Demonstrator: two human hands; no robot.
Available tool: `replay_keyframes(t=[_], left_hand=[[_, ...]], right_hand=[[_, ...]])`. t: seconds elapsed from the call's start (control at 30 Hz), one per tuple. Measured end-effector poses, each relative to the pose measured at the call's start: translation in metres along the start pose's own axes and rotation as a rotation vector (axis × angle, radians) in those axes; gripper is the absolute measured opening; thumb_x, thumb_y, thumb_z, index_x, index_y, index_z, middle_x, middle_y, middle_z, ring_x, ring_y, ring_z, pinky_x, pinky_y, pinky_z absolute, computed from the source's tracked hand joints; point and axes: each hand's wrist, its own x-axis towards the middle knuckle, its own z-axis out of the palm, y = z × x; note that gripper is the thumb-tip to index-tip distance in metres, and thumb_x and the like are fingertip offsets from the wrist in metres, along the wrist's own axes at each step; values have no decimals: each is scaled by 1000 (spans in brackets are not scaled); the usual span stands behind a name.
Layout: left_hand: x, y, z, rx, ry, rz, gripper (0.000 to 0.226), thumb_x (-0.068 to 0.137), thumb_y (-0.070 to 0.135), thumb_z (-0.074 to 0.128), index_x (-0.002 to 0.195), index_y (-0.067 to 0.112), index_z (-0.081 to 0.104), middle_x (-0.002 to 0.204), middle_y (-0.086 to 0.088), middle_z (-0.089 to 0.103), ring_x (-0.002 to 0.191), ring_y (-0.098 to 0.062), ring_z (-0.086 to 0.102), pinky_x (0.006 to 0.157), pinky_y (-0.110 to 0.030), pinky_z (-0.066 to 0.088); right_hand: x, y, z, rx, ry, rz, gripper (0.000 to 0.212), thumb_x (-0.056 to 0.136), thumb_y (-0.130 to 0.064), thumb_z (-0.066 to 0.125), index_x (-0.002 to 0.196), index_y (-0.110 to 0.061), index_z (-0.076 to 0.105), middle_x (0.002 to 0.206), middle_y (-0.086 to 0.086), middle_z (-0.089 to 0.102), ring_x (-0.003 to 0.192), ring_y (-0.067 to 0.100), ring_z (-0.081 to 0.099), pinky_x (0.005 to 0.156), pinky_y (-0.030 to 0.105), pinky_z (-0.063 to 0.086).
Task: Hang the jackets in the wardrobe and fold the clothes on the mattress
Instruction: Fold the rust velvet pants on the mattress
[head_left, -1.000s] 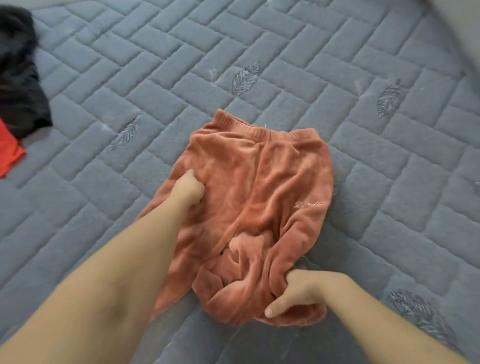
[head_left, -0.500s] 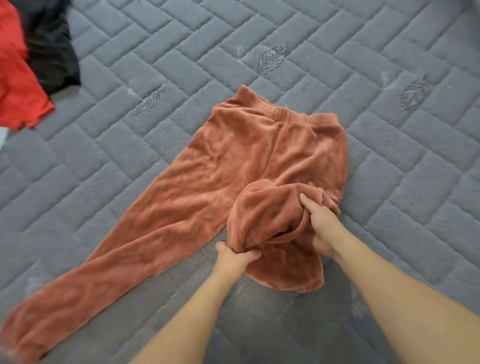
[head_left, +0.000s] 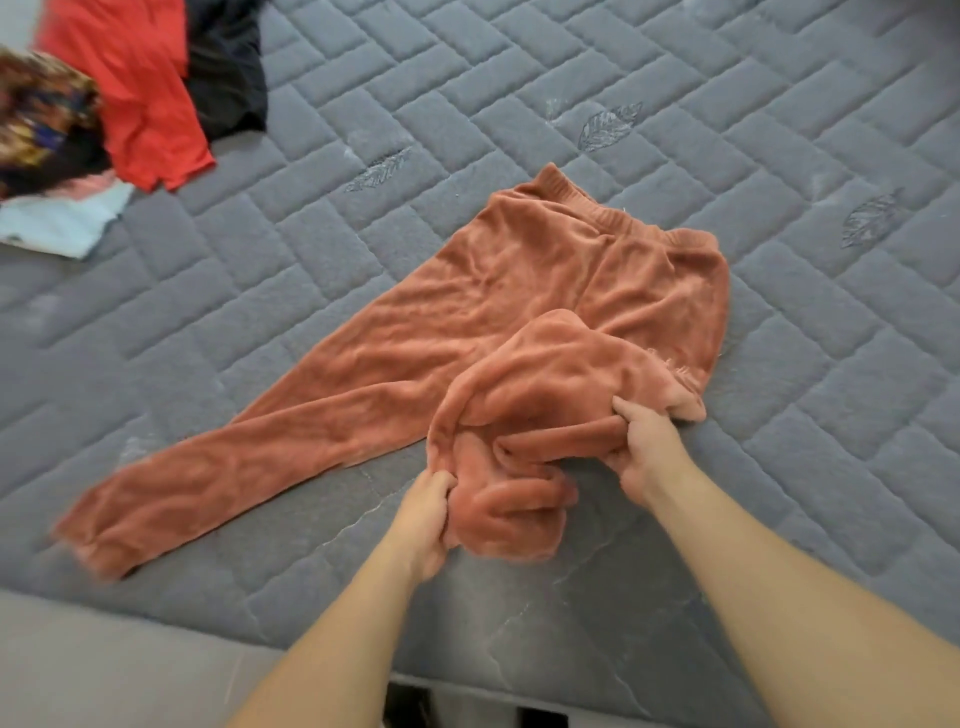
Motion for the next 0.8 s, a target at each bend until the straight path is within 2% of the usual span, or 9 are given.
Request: replay_keyframes(t=[0.07, 0.13, 0.2, 0.27, 0.37, 0.47, 0.53, 0.67, 0.8], left_hand=[[-12, -4, -35, 262, 65, -32, 21, 83, 13, 50, 102, 8, 56, 90, -21, 63, 77, -25, 60, 68, -37, 48], [-27, -4, -74, 703, 116, -36, 20, 81, 21, 56, 99, 12, 59, 93, -10, 67, 80, -23, 62, 73, -33, 49], [-43, 0, -114, 1254, 142, -84, 28, 84, 31, 54, 108, 20, 63, 114, -8, 68, 101, -24, 63, 89, -32, 50], [-55, 1, -152, 1558, 291, -143, 44, 88, 37, 47, 125, 18, 62, 129, -8, 63, 117, -26, 60, 98, -33, 47], [-76, 5, -179, 1638, 458, -73, 40, 94, 37, 43, 125, 17, 60, 133, -8, 61, 119, -26, 59, 97, -36, 45], [-84, 3, -173, 1661, 473, -16, 32, 97, 29, 38, 122, 21, 57, 131, -6, 60, 119, -26, 57, 98, -39, 39], [-87, 2, -158, 1690, 490, -13, 33, 96, 23, 35, 125, 20, 51, 133, -8, 57, 123, -28, 53, 102, -42, 33], [-74, 25, -116, 1703, 541, 143, 40, 96, 30, 38, 133, 19, 41, 140, -10, 46, 130, -31, 40, 106, -45, 29], [-34, 88, -59, 1617, 563, 246, 43, 90, 30, 42, 131, 18, 42, 139, -11, 45, 129, -32, 41, 106, -47, 30]], right_hand=[[-3, 17, 2, -125, 79, 24, 44, 93, -14, 57, 136, -21, 49, 118, 16, 66, 84, 27, 66, 53, 34, 56], [-12, 36, 1, -244, 143, 75, 41, 92, -9, 57, 133, -13, 51, 113, 20, 65, 72, 27, 62, 37, 28, 49], [-25, 60, -1, -343, 144, 126, 36, 94, -11, 56, 129, -7, 53, 108, 19, 64, 68, 26, 59, 33, 29, 47], [-43, 88, -5, -466, 139, 199, 33, 94, -9, 52, 127, -2, 55, 99, 18, 63, 65, 25, 57, 33, 31, 47], [-64, 117, -14, -625, 135, 279, 34, 93, -8, 44, 126, -3, 52, 92, 16, 60, 67, 28, 58, 50, 38, 51], [-76, 113, -11, -717, 170, 227, 47, 92, -16, 51, 137, -5, 43, 121, 17, 57, 95, 35, 61, 79, 45, 51], [-77, 95, -1, -721, 260, 129, 54, 90, -13, 56, 139, -3, 37, 135, 19, 50, 116, 37, 55, 96, 45, 45], [-61, 46, 22, -885, 320, -32, 61, 88, -17, 57, 143, -4, 34, 147, 18, 38, 126, 38, 46, 103, 41, 41], [-11, -12, 33, -954, 316, -127, 64, 88, -23, 57, 145, -4, 33, 147, 21, 33, 131, 37, 40, 107, 38, 35]])
